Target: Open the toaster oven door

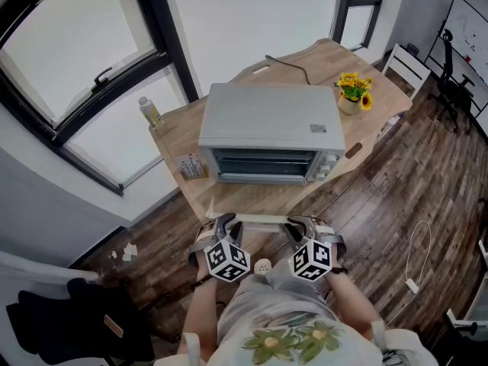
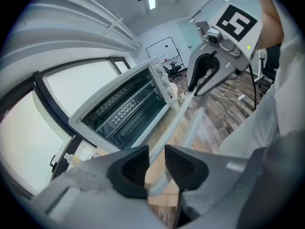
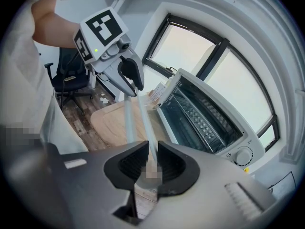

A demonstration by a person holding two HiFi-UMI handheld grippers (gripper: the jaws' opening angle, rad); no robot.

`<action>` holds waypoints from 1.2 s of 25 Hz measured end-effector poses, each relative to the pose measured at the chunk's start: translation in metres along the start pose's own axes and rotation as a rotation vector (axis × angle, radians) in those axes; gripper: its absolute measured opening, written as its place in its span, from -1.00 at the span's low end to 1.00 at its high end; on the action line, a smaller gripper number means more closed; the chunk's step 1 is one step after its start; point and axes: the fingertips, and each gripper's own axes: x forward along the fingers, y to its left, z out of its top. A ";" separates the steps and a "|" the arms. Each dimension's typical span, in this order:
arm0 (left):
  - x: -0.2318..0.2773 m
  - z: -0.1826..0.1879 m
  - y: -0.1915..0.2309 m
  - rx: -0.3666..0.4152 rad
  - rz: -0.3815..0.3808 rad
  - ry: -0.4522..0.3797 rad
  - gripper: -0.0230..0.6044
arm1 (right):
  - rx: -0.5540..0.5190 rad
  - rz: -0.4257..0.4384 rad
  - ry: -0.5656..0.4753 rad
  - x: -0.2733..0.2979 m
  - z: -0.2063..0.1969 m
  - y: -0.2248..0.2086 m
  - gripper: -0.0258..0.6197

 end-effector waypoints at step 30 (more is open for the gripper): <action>0.012 -0.024 -0.027 -0.020 -0.097 0.049 -0.54 | -0.017 0.068 0.045 0.013 -0.018 0.029 -0.73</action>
